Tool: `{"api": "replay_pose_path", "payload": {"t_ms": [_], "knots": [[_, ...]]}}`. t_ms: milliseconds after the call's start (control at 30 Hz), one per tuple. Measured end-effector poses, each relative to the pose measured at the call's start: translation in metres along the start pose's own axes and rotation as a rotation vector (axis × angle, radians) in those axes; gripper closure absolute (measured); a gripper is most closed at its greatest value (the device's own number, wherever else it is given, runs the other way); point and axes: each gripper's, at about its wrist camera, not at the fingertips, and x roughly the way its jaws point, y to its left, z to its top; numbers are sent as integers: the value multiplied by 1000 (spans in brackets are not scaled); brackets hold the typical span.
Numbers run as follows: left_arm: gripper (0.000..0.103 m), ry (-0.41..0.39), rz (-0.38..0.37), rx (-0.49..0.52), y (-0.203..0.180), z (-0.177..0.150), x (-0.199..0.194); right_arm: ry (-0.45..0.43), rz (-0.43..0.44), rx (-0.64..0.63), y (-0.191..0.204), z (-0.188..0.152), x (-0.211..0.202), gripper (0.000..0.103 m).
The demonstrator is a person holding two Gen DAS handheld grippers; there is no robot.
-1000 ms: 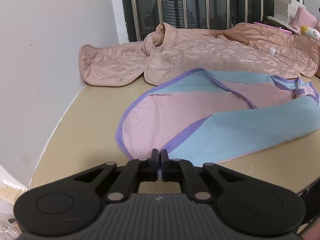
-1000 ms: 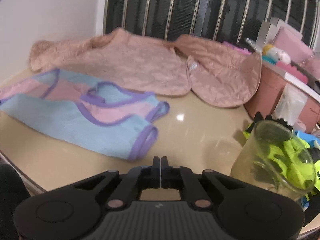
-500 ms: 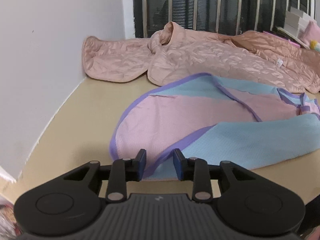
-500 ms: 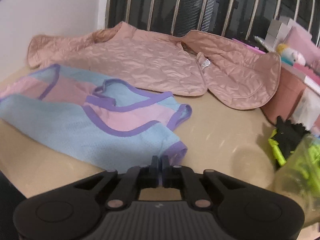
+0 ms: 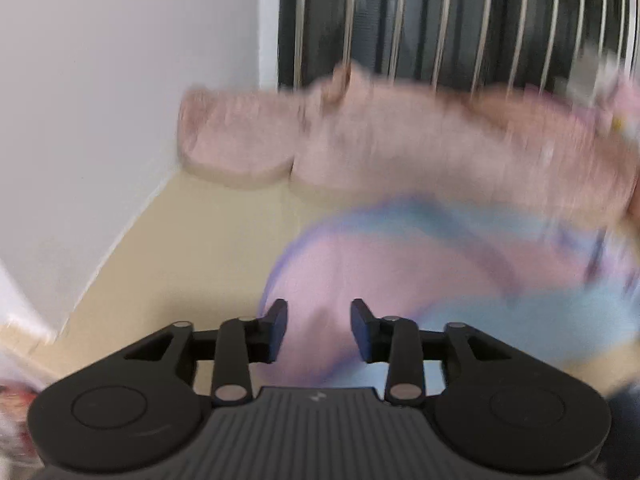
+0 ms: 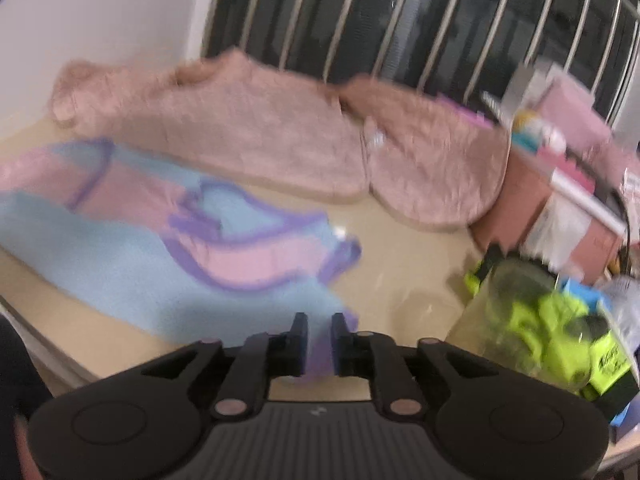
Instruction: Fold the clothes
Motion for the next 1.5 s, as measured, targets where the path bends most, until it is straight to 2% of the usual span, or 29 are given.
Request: {"api": "replay_pose_path", "payload": {"t_ms": [67, 133, 367, 500, 567, 600, 633, 667, 767, 1000, 1133, 1233, 1333, 1500], "knots": [[51, -58, -66, -70, -4, 26, 3, -45, 36, 21, 0, 13, -6, 80], [48, -51, -113, -119, -14, 46, 27, -73, 74, 40, 3, 25, -1, 77], [50, 124, -143, -152, -75, 77, 136, -87, 115, 2, 34, 37, 15, 77], [51, 201, -125, -227, -81, 76, 171, -70, 146, 23, 38, 29, 17, 76], [63, 238, -109, -262, -80, 74, 184, -58, 147, 29, 38, 25, 19, 76], [74, 251, -104, -282, -78, 72, 188, -55, 147, 30, 37, 23, 20, 76], [95, 256, -112, -303, -74, 69, 188, -55, 147, 32, 37, 23, 21, 76], [102, 257, -130, -327, -70, 66, 188, -57, 150, 36, 36, 23, 22, 76], [102, 215, -191, -389, -62, 64, 179, -67, 159, 45, 34, 26, 25, 76], [102, 95, -366, -406, -56, 57, 107, -110, 166, -12, 37, 35, 30, 74], [102, 99, -377, -439, -47, 46, 82, -140, 181, -59, 38, 53, 41, 65], [102, 101, -396, -418, -47, 36, 68, -167, 228, -96, 43, 72, 55, 64], [102, 109, -381, -380, -49, 25, 63, -159, 282, -205, 58, 82, 74, 63], [102, 108, -390, -381, -47, 18, 63, -157, 330, -433, 88, 91, 104, 63]]}}
